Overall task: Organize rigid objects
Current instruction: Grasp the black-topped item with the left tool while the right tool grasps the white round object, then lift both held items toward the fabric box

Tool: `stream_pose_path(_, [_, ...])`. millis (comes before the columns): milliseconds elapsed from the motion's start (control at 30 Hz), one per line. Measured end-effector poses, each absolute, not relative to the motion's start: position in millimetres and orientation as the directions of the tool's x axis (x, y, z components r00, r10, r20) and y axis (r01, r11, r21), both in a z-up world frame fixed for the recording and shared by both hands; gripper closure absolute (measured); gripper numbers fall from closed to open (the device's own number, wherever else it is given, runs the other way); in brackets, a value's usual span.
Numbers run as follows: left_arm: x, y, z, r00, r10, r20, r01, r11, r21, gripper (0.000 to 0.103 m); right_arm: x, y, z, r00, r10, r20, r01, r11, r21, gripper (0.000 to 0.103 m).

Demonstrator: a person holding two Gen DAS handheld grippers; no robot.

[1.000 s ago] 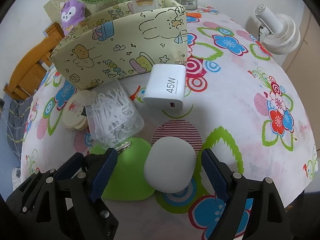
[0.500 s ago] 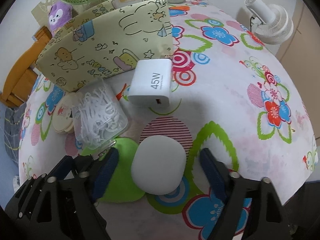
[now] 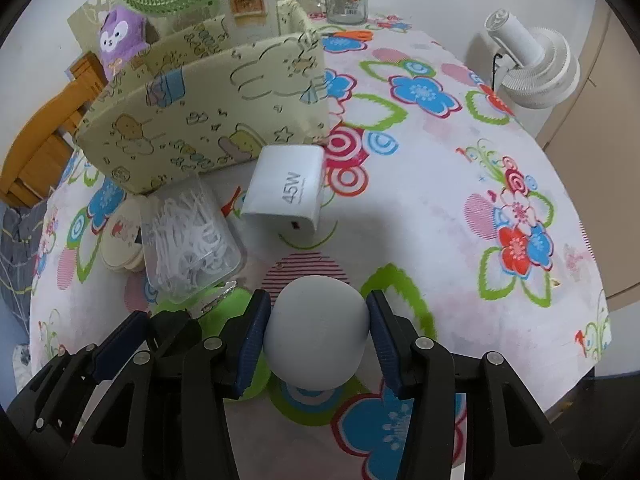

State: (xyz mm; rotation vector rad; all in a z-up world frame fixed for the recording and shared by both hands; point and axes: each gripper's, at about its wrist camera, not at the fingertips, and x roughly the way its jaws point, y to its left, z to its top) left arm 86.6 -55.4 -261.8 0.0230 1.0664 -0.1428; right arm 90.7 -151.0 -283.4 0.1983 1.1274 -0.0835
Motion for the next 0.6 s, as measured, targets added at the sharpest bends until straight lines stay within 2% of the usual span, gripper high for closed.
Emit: stream_pose_path(600, [93.5,-72.3,-206.8,0.527,-0.108,-0.843,0.140,0.989,-0.039,0.067,94.4,-168.8,-221.8,0.508,0.001,-0.861,0.168,0.981,0.101,0.050])
